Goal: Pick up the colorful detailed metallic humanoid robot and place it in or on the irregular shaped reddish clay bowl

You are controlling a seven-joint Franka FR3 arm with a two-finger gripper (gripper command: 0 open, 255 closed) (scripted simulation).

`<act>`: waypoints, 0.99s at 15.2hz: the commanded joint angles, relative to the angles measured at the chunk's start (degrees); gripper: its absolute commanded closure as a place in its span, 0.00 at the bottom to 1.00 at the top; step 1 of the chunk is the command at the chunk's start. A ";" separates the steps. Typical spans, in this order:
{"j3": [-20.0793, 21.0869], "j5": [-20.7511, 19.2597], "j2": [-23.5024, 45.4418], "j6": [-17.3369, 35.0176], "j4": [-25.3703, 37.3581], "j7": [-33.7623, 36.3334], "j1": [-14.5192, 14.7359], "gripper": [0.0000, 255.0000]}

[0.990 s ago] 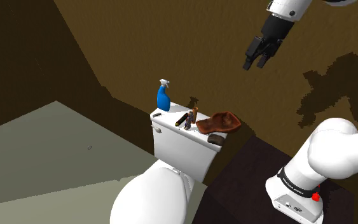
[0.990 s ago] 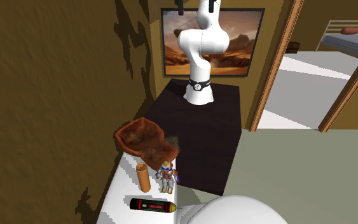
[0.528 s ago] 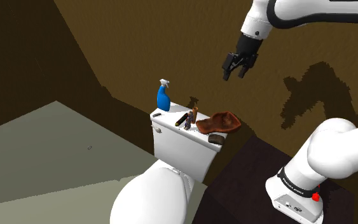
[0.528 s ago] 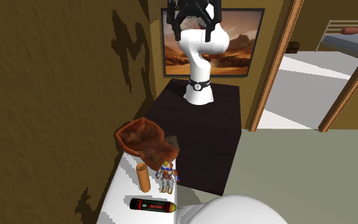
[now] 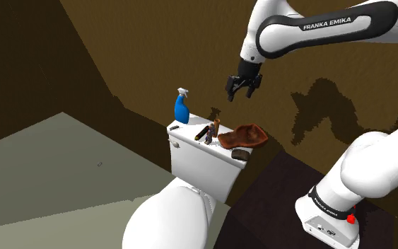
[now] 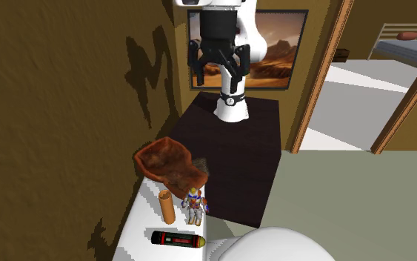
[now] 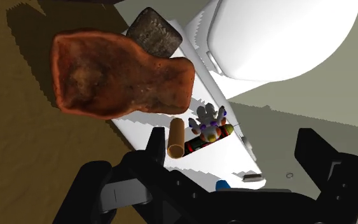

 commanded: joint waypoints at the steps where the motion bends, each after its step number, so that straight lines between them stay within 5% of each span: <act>1: 0.79 -0.70 4.57 2.72 1.16 1.83 -0.30 0.00; 15: 1.01 -8.44 35.31 13.64 15.12 13.08 -1.36 0.00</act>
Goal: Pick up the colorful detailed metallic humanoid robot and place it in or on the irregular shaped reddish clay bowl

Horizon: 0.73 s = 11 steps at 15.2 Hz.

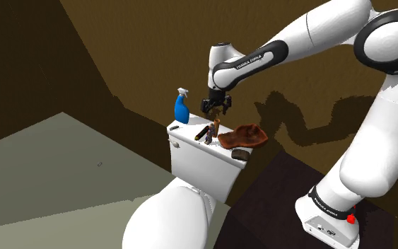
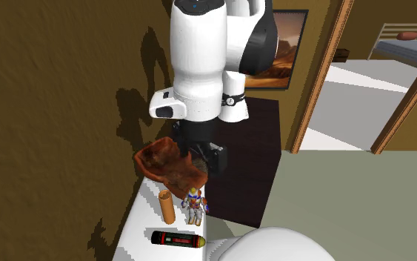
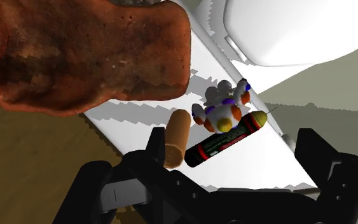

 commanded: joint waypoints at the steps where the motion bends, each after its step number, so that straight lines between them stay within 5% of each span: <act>1: -0.51 -1.16 4.90 1.02 3.02 1.43 0.06 0.00; 4: -1.25 -2.24 10.50 1.56 7.00 3.02 0.35 0.00; 11: -1.66 -2.92 13.61 6.09 5.57 3.46 0.32 0.00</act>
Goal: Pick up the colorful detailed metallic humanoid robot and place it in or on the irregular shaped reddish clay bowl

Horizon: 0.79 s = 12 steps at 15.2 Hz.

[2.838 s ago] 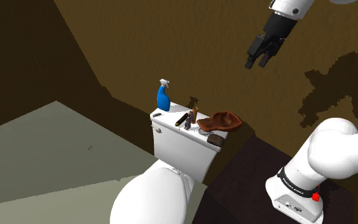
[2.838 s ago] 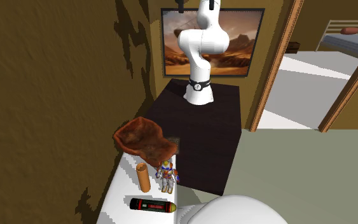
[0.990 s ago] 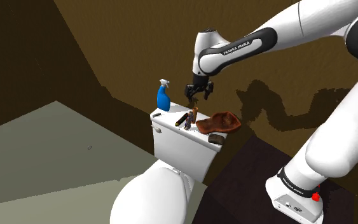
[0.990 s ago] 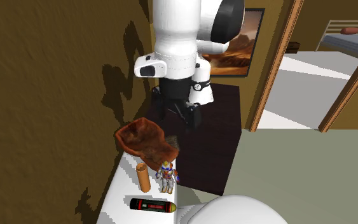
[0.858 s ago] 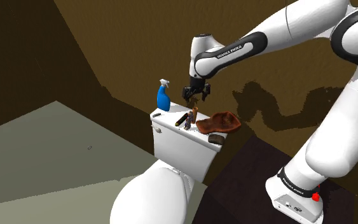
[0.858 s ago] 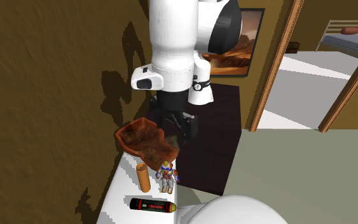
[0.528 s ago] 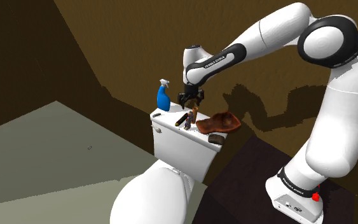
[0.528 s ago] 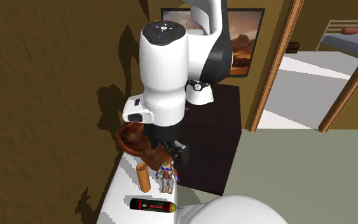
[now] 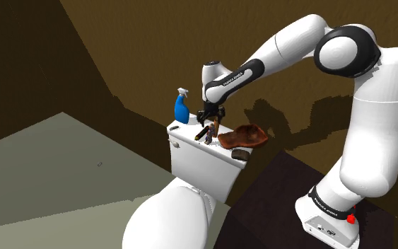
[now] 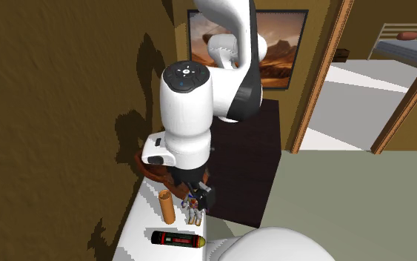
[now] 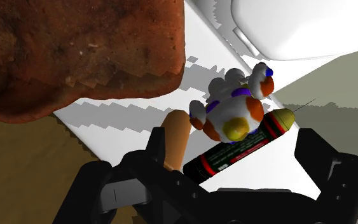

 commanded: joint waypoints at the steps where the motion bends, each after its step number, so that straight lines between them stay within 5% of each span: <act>1: -0.08 -0.15 0.51 1.05 -0.52 0.12 0.00 0.00; 8: -0.08 -0.15 0.51 1.04 -0.51 0.12 0.00 0.00; 9: -0.08 -0.15 0.51 1.04 -0.51 0.12 0.00 1.00; 12: -0.08 -0.15 0.51 1.04 -0.51 0.12 0.00 1.00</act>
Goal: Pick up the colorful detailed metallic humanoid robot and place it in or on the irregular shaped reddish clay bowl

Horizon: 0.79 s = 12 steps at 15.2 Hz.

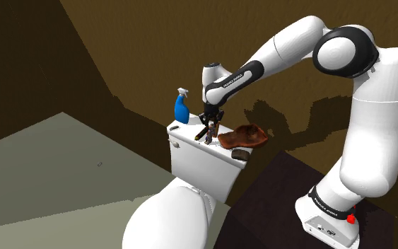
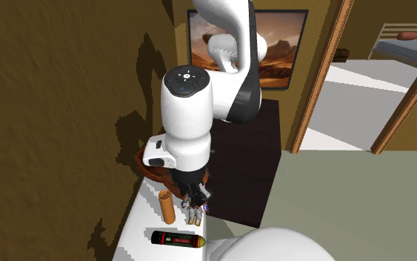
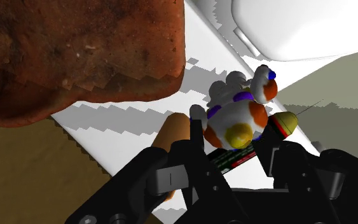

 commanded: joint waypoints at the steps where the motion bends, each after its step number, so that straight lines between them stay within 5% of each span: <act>1: 0.00 0.00 0.01 0.00 0.00 0.00 0.00 1.00; 12: 0.29 0.61 -3.13 -3.63 0.52 -0.61 -0.17 1.00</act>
